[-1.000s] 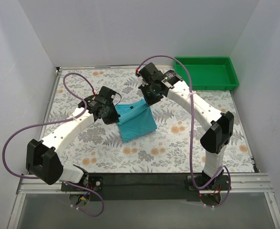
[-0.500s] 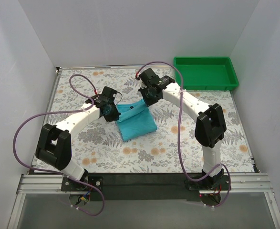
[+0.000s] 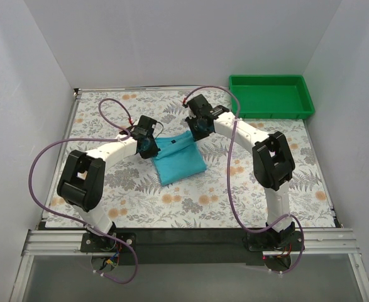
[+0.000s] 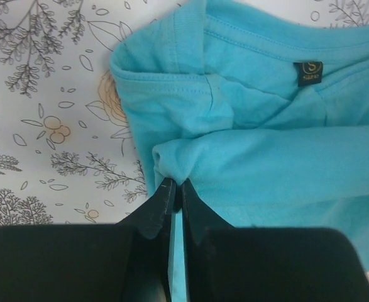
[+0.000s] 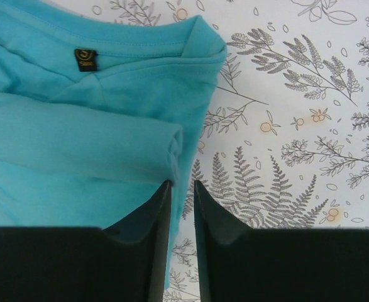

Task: Fold and stack the t-shirts
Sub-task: Fold the tshirt

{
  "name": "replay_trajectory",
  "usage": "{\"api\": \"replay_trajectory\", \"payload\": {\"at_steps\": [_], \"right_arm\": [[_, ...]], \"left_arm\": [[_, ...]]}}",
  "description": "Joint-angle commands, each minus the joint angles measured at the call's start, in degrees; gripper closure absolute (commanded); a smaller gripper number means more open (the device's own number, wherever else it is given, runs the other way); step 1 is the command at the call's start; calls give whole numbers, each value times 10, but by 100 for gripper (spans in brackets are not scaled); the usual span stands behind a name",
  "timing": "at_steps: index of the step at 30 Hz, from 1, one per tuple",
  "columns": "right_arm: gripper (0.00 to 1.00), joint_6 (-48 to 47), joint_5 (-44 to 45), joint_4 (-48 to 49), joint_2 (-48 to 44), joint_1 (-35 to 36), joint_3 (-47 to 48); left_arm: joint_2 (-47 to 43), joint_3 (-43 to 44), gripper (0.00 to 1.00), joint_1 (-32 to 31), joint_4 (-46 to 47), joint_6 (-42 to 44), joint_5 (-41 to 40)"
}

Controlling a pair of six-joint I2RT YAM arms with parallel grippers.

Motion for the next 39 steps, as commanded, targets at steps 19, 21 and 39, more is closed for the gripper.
{"api": "replay_trajectory", "payload": {"at_steps": [19, 21, 39], "right_arm": [[57, -84, -201, 169, -90, -24, -108], [58, -84, -228, 173, -78, -29, -98], [61, -38, -356, 221, 36, -101, -35]], "left_arm": [[-140, -84, 45, 5, 103, 150, 56], [-114, -78, 52, 5, 108, 152, 43], [109, 104, 59, 31, 114, 161, 47]]}}
